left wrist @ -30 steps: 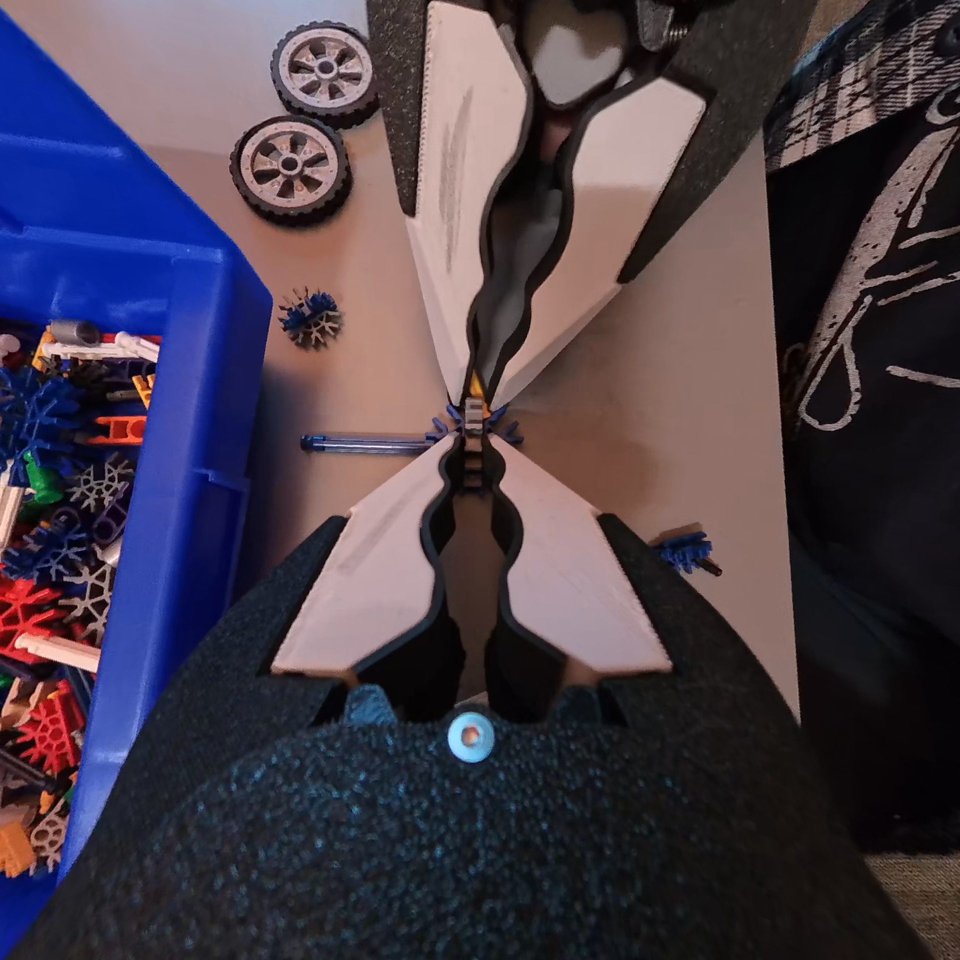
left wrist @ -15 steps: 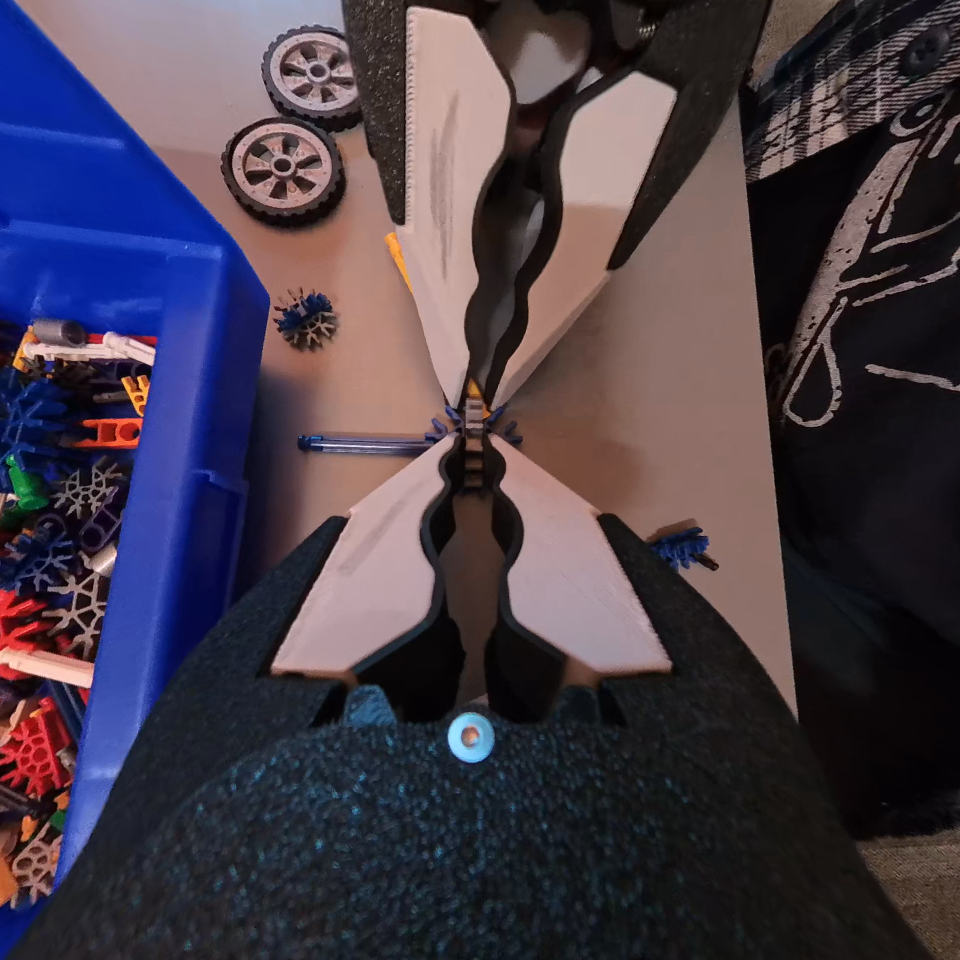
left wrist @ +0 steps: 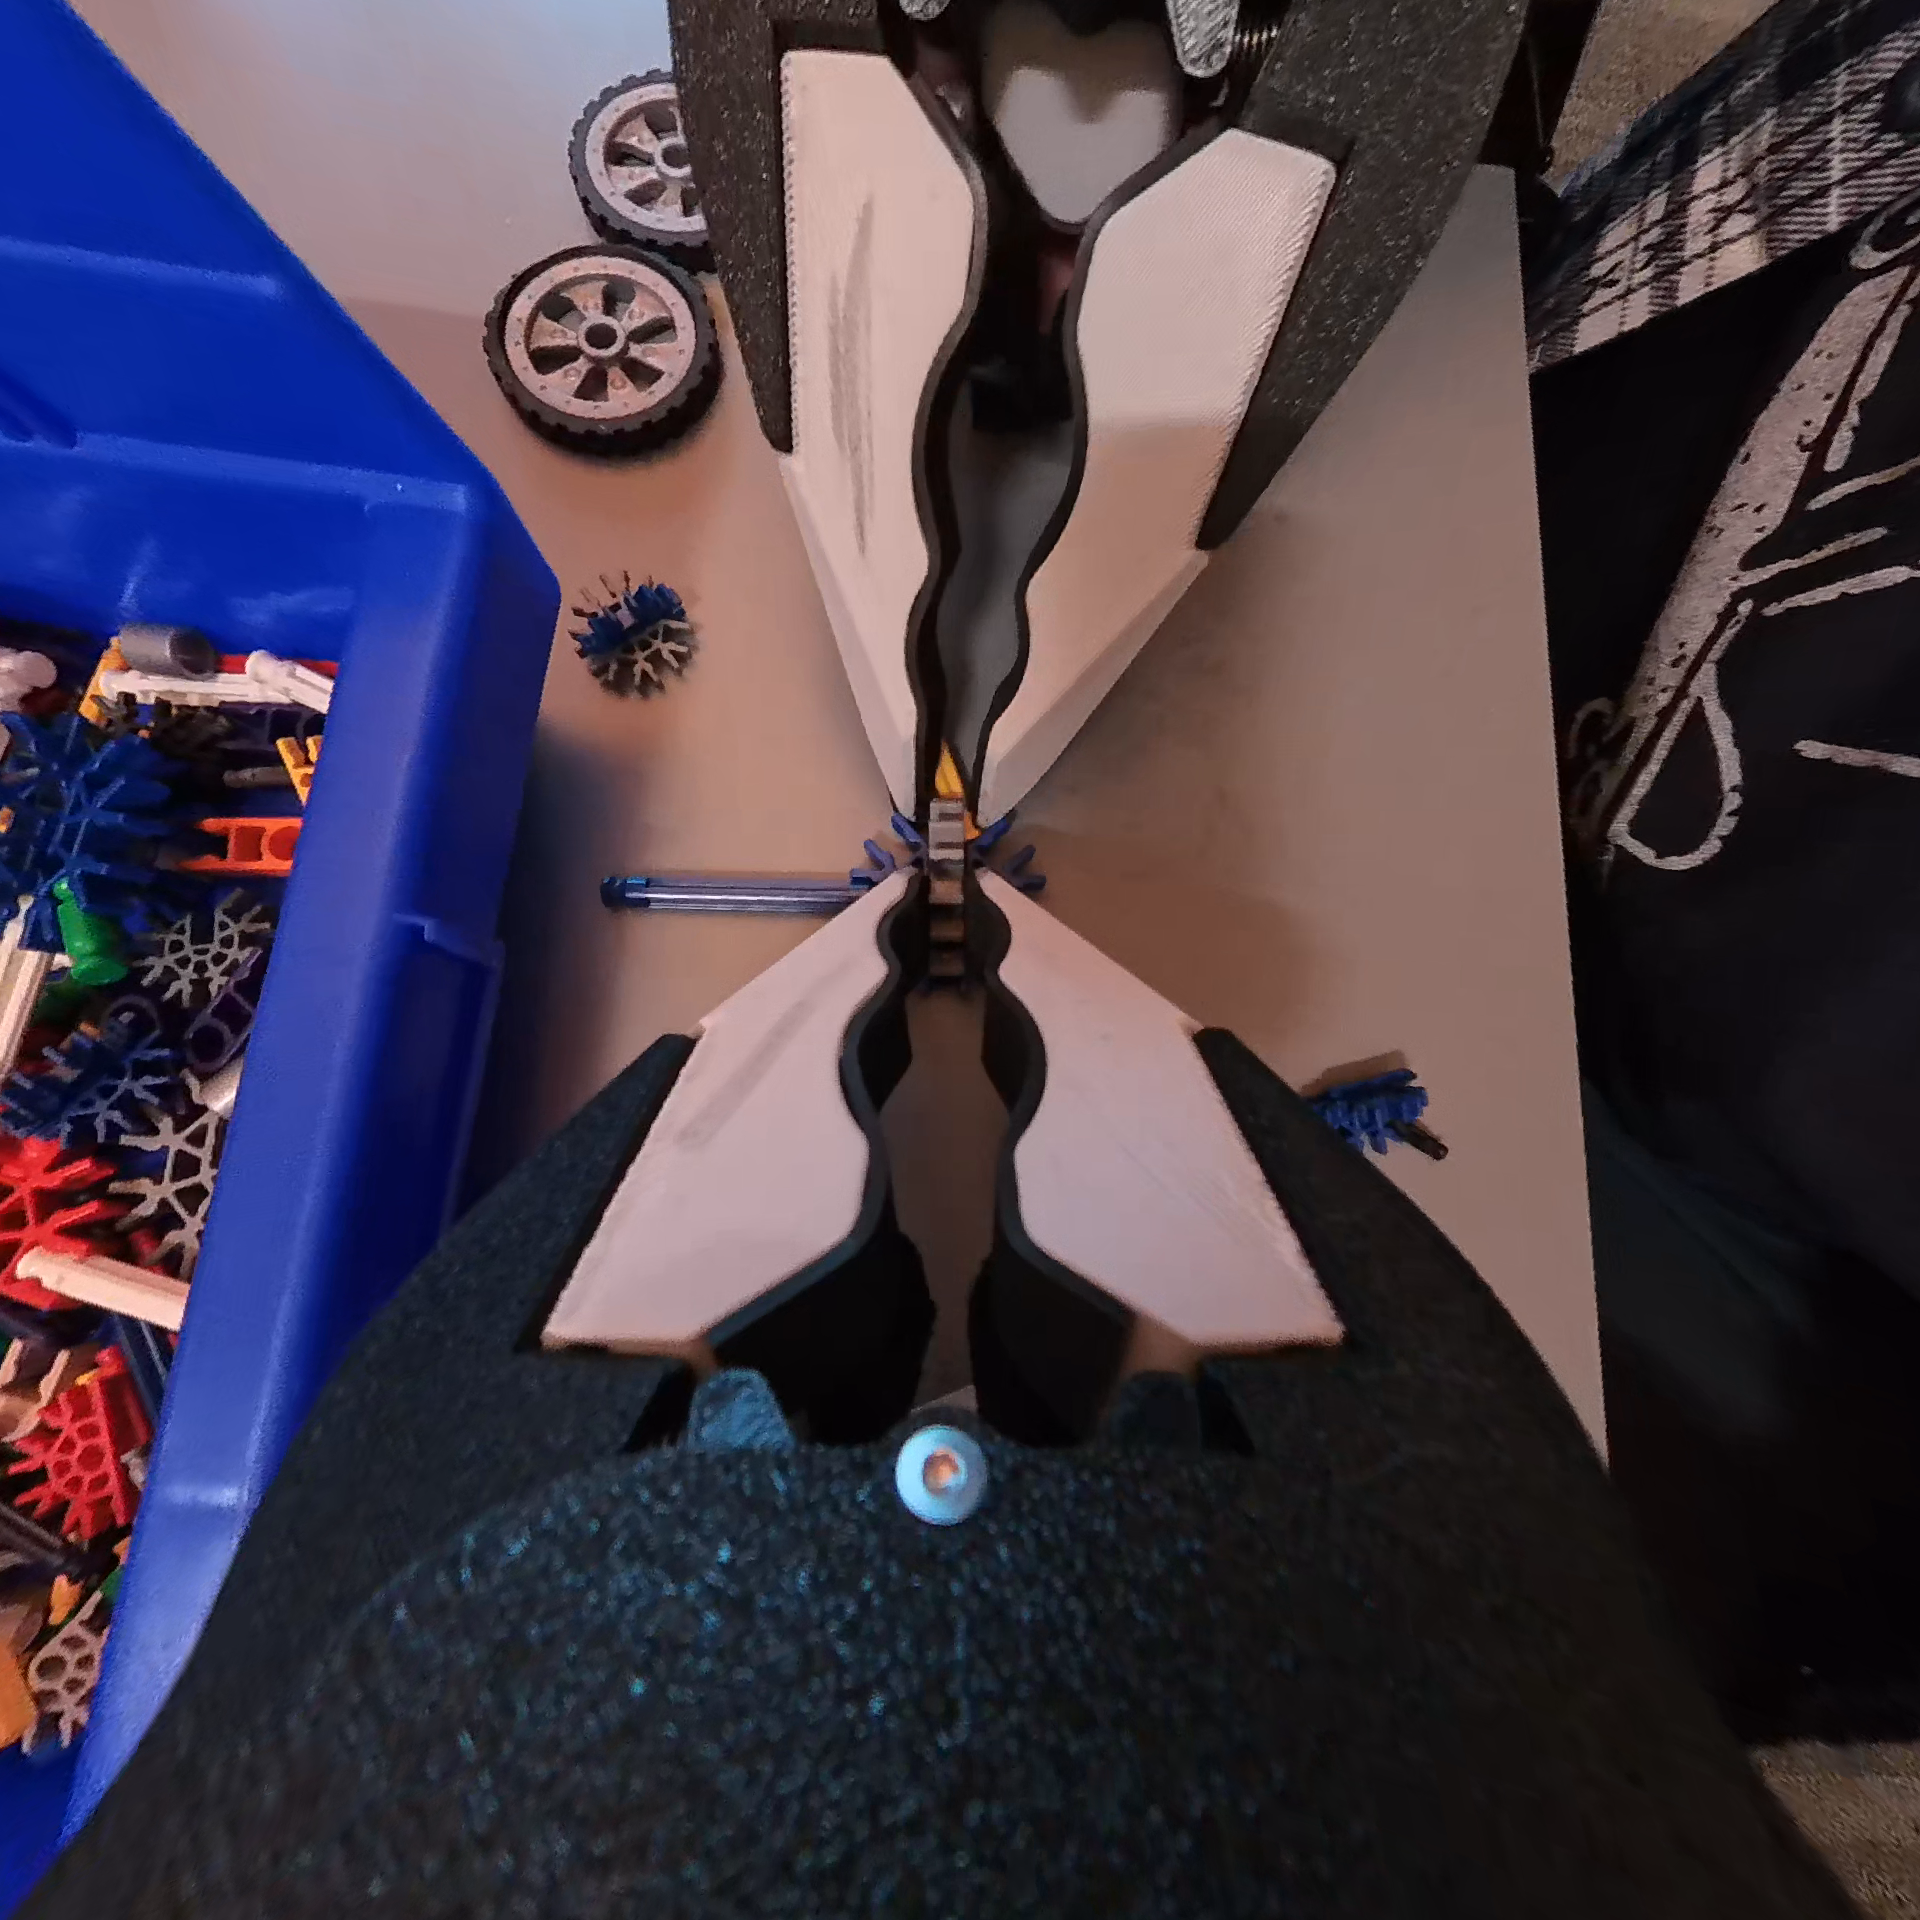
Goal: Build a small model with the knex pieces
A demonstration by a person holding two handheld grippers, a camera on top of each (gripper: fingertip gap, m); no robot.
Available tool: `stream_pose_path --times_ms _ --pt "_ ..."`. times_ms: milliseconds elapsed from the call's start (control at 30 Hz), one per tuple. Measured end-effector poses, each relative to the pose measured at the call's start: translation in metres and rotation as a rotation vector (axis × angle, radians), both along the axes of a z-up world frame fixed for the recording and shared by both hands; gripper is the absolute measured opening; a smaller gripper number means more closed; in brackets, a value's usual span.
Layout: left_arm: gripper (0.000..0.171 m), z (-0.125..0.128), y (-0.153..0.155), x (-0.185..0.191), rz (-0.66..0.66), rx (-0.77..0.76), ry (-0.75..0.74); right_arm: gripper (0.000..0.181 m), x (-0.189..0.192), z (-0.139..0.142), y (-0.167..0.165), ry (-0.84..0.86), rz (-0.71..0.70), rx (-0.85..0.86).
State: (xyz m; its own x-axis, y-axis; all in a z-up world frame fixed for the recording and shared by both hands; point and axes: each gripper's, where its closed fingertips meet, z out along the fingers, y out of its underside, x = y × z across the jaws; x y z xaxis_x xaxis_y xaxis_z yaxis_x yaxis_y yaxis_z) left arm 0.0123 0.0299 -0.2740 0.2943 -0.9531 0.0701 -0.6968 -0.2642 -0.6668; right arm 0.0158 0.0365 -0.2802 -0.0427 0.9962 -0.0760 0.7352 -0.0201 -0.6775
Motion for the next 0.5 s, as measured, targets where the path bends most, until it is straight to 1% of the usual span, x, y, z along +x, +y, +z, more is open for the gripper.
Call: stream_pose_path --times_ms 300,400,500 --pt "0.003 0.0001 0.0000 0.0007 0.069 0.055 0.006 0.002 -0.0015 0.0002 0.0037 0.008 -0.071 0.025" --pt "0.003 -0.0001 0.0009 0.0003 0.081 0.069 0.021 0.002 -0.0012 0.0000 0.0034 0.006 -0.055 0.047" --pt "0.004 -0.0002 0.0004 -0.0009 0.102 0.058 -0.007 0.004 -0.0009 -0.0006 0.0034 0.005 -0.035 0.059"
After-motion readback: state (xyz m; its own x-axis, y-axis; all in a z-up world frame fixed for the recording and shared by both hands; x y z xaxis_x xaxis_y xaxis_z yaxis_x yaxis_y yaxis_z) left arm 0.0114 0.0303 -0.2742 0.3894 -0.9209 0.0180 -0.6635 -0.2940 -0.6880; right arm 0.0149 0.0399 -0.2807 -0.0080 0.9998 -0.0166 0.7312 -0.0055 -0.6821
